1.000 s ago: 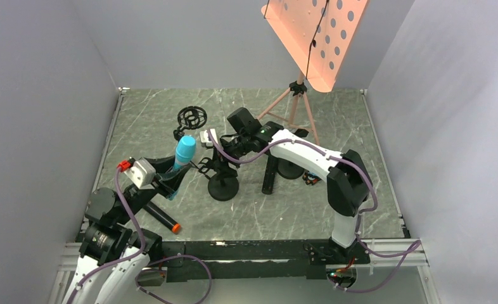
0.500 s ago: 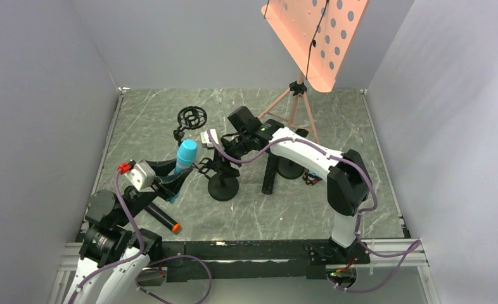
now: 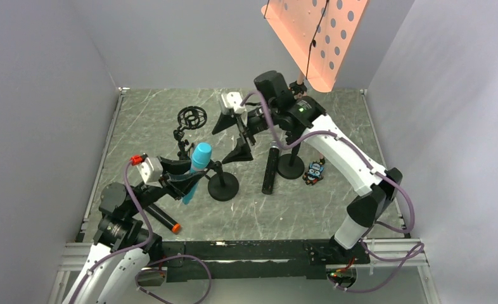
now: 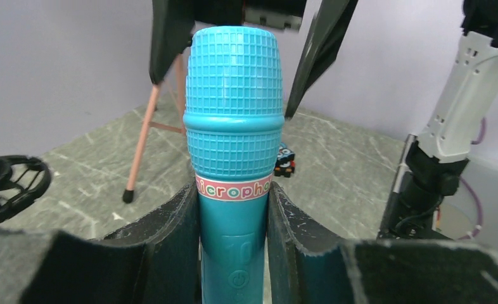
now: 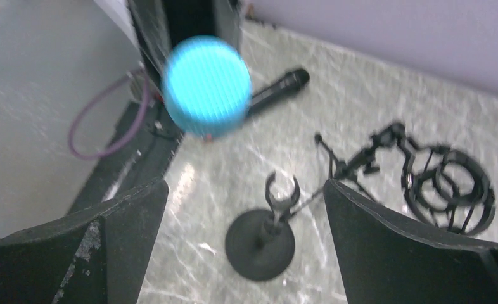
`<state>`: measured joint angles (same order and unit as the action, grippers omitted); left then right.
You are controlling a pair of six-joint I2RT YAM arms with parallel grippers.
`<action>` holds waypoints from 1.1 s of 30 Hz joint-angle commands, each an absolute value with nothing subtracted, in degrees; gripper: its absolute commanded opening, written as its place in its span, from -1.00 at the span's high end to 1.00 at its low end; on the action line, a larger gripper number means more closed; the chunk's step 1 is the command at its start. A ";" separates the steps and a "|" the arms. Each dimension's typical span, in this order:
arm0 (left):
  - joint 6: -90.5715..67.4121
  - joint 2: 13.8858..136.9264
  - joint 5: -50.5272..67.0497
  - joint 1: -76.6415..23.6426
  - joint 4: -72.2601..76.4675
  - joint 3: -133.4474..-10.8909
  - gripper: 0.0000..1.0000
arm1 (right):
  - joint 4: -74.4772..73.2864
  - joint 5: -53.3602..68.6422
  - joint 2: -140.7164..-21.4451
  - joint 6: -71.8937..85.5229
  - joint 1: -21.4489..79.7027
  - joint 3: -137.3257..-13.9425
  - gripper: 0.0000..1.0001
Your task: Attach the microphones to the stand
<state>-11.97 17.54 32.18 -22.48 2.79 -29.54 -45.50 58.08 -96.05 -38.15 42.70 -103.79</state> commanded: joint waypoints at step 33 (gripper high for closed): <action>-22.03 26.85 39.38 -22.68 24.41 -29.06 0.97 | -29.89 69.94 -97.41 -13.12 49.23 -105.45 0.29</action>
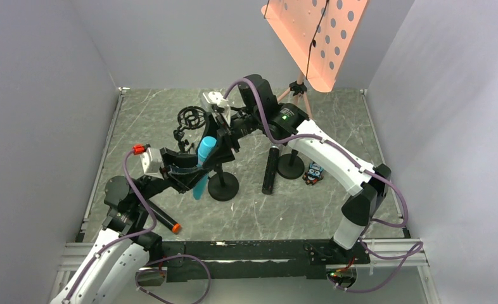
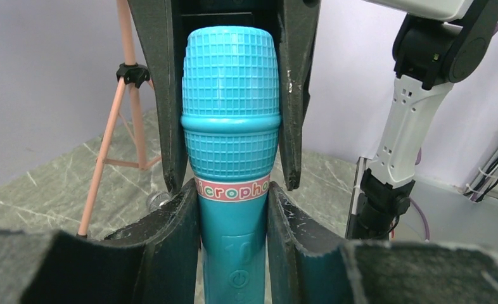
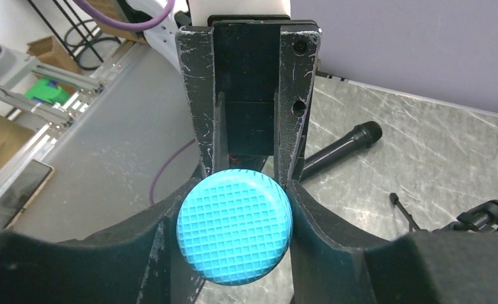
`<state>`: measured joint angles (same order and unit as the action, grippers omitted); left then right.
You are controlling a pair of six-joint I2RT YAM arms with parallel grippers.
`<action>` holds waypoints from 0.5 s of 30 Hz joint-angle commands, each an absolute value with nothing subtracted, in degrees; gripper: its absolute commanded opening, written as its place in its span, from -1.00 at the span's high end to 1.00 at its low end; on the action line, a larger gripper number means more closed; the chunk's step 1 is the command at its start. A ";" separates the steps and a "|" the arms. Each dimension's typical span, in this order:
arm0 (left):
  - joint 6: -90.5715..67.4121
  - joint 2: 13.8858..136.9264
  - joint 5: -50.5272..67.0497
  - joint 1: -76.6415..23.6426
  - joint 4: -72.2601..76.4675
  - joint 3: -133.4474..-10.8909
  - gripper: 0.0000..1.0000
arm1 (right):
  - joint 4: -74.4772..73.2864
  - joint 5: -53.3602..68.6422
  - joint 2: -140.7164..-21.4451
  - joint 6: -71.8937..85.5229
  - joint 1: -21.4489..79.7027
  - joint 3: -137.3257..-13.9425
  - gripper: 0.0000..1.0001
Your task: Attach the microphones to the stand
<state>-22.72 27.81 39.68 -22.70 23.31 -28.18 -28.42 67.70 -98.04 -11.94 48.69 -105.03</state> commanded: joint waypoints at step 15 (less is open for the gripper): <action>-11.40 15.97 23.77 -22.66 -3.37 -32.63 -0.85 | -37.88 61.15 -92.65 -20.50 43.49 -108.92 0.46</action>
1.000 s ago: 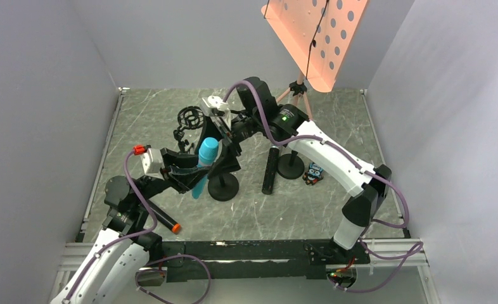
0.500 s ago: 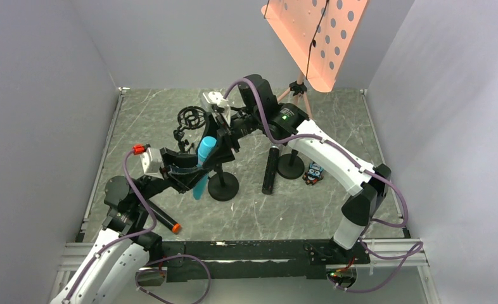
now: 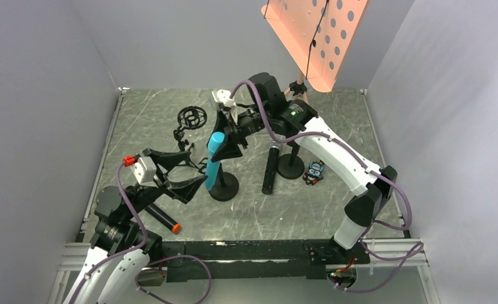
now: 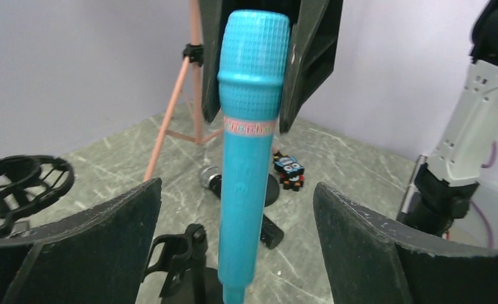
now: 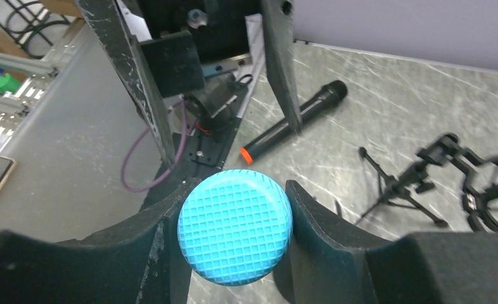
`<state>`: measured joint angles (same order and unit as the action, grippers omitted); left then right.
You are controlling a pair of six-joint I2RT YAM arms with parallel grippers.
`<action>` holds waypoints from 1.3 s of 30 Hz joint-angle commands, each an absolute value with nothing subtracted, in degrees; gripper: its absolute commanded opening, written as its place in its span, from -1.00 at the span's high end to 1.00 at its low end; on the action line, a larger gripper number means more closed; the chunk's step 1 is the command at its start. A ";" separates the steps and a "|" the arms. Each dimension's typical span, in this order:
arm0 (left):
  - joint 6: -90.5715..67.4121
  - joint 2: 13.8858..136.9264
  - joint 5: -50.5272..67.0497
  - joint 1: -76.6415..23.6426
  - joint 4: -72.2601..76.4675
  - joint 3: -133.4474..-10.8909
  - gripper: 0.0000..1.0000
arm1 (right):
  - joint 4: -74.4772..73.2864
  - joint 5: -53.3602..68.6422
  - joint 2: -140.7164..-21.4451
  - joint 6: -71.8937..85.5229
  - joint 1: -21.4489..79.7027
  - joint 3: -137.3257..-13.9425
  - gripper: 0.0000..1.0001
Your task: Attach the microphones to the stand
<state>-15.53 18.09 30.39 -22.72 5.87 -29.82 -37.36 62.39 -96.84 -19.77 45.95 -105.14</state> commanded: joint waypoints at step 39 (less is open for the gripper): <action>31.01 45.42 48.50 -9.76 -17.27 -38.51 0.70 | -29.62 63.18 -92.43 -13.66 37.62 -107.50 0.47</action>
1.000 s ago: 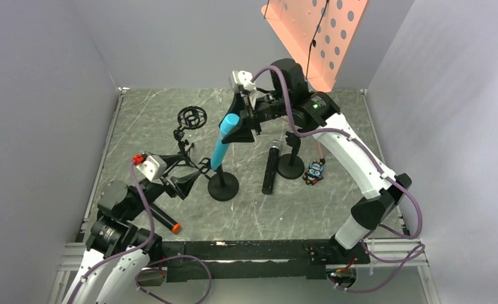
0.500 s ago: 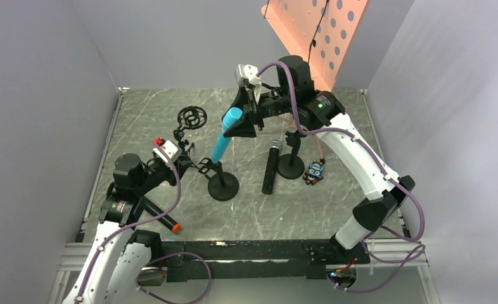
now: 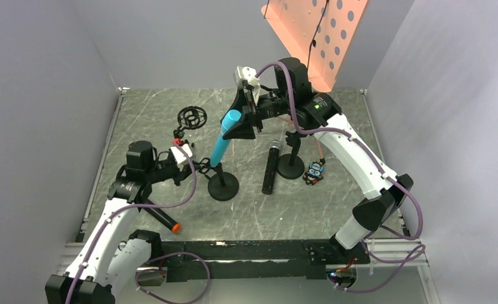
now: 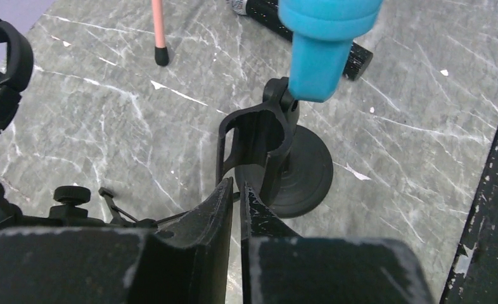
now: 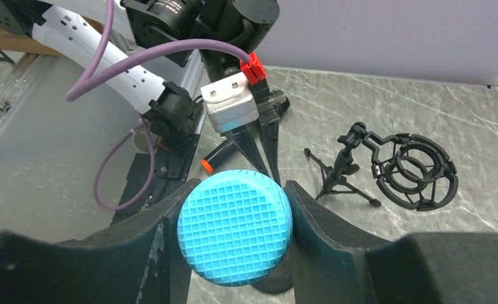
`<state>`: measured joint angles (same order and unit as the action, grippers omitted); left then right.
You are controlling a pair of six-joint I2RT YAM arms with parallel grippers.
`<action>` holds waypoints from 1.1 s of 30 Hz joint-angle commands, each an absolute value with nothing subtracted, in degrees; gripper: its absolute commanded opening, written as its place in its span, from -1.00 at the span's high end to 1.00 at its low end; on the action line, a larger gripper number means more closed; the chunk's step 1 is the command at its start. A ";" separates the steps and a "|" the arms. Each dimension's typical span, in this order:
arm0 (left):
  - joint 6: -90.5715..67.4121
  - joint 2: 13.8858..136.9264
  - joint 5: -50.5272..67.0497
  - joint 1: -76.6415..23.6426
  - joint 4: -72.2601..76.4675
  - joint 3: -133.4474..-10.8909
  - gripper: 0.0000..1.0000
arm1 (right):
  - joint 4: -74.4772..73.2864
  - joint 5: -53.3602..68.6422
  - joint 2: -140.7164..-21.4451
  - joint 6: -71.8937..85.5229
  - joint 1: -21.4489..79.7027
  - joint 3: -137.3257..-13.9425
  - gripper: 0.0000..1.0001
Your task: Attach the microphones to the stand
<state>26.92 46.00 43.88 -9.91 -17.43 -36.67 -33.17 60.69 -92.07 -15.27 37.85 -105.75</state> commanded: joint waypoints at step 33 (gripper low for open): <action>26.72 45.46 52.05 -11.68 -11.46 -32.76 0.22 | -23.71 63.58 -93.50 -11.22 37.76 -101.04 0.46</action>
